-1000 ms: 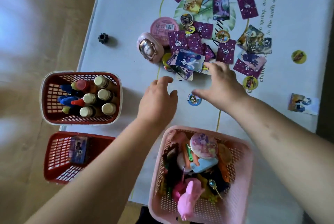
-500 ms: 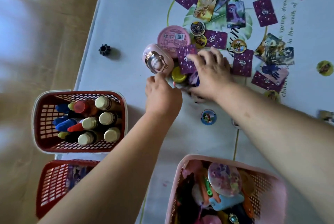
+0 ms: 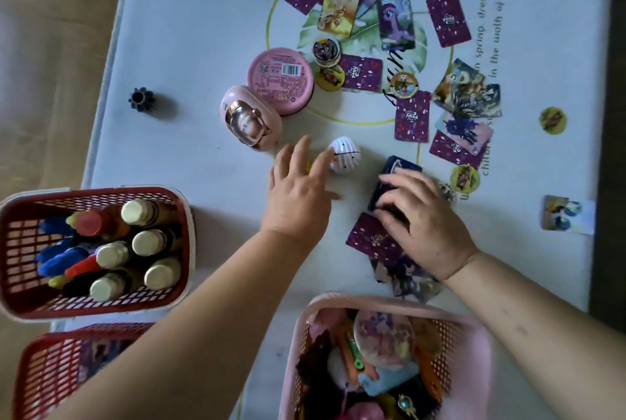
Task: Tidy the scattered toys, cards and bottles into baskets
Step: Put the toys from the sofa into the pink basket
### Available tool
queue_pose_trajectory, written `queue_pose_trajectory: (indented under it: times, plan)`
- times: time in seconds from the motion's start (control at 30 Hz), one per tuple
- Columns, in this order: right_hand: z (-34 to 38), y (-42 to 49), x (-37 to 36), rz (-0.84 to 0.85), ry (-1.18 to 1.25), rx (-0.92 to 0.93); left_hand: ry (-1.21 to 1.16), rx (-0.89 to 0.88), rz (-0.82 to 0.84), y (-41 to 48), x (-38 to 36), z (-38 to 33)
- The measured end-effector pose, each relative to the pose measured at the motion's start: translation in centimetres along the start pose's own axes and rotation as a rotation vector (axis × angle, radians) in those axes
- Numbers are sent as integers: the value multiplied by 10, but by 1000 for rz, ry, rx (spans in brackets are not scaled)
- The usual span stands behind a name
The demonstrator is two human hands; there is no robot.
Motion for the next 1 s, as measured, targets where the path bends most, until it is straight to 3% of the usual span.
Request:
queue_pose_trajectory:
  times: [0.07, 0.13, 0.2, 0.37, 0.47, 0.53, 0.6, 0.67, 0.77, 1.0]
  plan:
    - [-16, 13, 10, -46, -34, -183, 56, 34, 61, 3, -8, 6]
    - [-34, 20, 2, 117, -54, -396, 34, 37, 32, 2, -6, 9]
    - [-44, 24, -6, 221, -93, -478, -3, 84, -4, -1, -2, 14]
    - [-60, 34, 12, 6, 76, -724, -120, 276, -82, -12, 13, 30]
    - [-36, 53, 14, 30, -12, -562, -163, 333, -75, -20, 18, 36]
    - [-7, 69, -4, 152, -16, -374, -170, 399, -43, -23, 21, 39]
    - [9, 78, -30, 324, -89, -298, -182, 485, -43, -23, 28, 43]
    - [11, 84, -44, 375, -159, -290, -253, 567, -103, -21, 39, 49]
    - [7, 91, -45, 297, -151, -305, -383, 652, -190, -2, 56, 63]
    - [1, 75, -40, 283, 7, -374, -273, 604, 51, 47, 46, 81]
Point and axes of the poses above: each hand's wrist, its own y-axis towards the middle knuckle, its own x-axis out of the back of the hand, z = x × y, the point moved 8 cm from there along y, towards the middle knuckle, and after that the axes turned 5 degrees about y, right-handed, at the moved point
